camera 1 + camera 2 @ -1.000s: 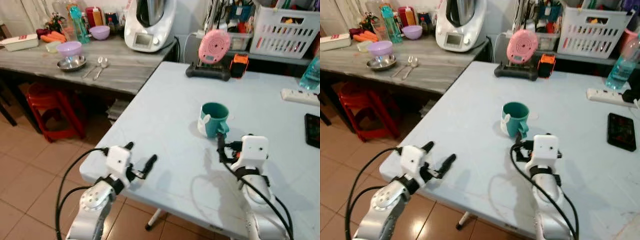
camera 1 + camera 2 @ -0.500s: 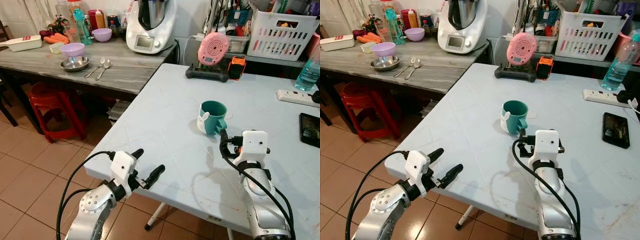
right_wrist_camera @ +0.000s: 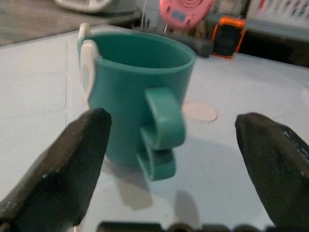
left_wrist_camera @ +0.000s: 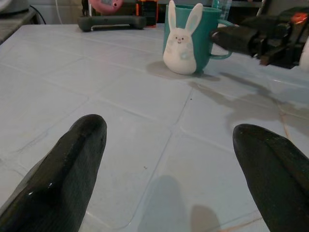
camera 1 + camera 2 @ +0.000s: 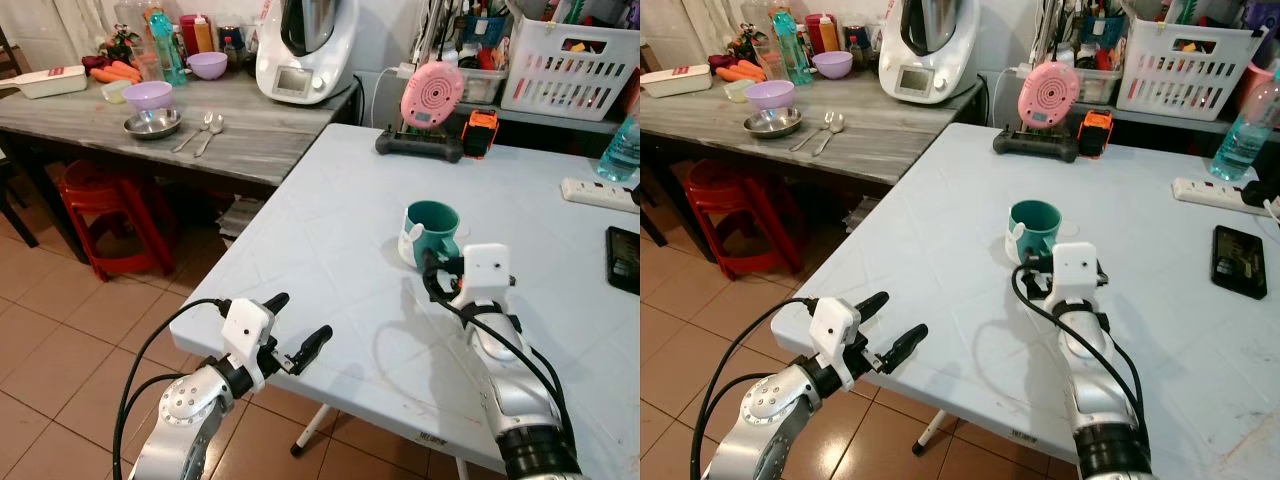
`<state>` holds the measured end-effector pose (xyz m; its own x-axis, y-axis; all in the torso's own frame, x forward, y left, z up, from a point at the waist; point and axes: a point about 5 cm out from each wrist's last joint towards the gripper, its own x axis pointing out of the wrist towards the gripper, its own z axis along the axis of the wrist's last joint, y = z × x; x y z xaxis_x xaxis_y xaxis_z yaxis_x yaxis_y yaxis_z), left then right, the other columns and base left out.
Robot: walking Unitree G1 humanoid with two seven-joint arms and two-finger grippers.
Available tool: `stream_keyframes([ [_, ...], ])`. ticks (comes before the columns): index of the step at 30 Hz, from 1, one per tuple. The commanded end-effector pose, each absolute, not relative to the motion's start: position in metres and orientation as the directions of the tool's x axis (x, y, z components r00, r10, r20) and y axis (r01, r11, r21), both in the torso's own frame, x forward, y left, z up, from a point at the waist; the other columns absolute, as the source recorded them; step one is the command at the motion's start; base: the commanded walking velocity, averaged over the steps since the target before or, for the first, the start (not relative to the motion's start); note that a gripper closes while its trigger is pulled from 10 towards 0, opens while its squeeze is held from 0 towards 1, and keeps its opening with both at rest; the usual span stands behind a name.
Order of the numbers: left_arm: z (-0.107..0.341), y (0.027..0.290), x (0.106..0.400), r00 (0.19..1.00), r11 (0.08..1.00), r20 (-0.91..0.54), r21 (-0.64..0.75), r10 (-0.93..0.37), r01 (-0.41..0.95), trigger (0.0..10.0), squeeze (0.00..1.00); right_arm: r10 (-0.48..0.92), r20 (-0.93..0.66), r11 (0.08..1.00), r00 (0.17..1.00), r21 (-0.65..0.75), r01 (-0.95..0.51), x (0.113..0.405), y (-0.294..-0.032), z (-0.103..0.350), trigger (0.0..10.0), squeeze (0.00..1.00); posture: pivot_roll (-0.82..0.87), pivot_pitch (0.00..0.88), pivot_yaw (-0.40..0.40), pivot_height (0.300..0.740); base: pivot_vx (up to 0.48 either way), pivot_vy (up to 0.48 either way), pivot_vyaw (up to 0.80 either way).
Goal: Setting the table
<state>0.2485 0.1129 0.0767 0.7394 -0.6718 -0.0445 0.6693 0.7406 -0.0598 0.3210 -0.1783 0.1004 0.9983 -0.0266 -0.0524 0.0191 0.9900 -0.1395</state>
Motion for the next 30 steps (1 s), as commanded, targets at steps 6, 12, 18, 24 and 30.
stream_keyframes([
  [6, 0.082, 0.114, 0.249, 0.747, 0.748, -0.032, -0.057, -0.664, 0.662, 10.0, 0.00, 0.004, -0.046, 0.984, 0.999, -0.177, -0.012, 0.330, -0.181, 0.103, 0.2, 0.00, 0.01, 0.000, 0.017, 0.740, 0.000, 0.000, 0.00],
  [12, 0.085, 0.111, 0.250, 0.722, 0.721, -0.014, -0.071, -0.692, 0.689, 10.0, 0.00, -0.001, -0.046, 0.984, 0.999, -0.177, -0.007, 0.332, -0.185, 0.102, 0.0, 0.00, 0.01, 0.000, 0.018, 0.740, 0.000, 0.000, 0.00],
  [18, 0.084, 0.107, 0.248, 0.680, 0.677, -0.011, -0.109, -0.733, 0.728, 10.0, 0.00, -0.005, -0.045, 0.984, 0.999, -0.179, -0.003, 0.332, -0.188, 0.101, 0.0, 0.00, 0.00, 0.000, 0.020, 0.740, 0.000, 0.000, 0.00],
  [24, 0.082, 0.105, 0.245, 0.662, 0.657, -0.008, -0.125, -0.750, 0.743, 10.0, 0.00, -0.005, -0.041, 0.983, 0.999, -0.182, -0.002, 0.333, -0.189, 0.100, 0.0, 0.00, 0.00, 0.000, 0.017, 0.740, 0.000, 0.000, 0.00],
  [30, 0.081, 0.106, 0.244, 0.662, 0.658, -0.011, -0.121, -0.749, 0.743, 10.0, 0.00, 0.000, -0.036, 0.982, 0.999, -0.186, -0.007, 0.334, -0.188, 0.101, 0.0, 0.00, 0.01, 0.000, 0.015, 0.740, 0.000, 0.000, 0.00],
])
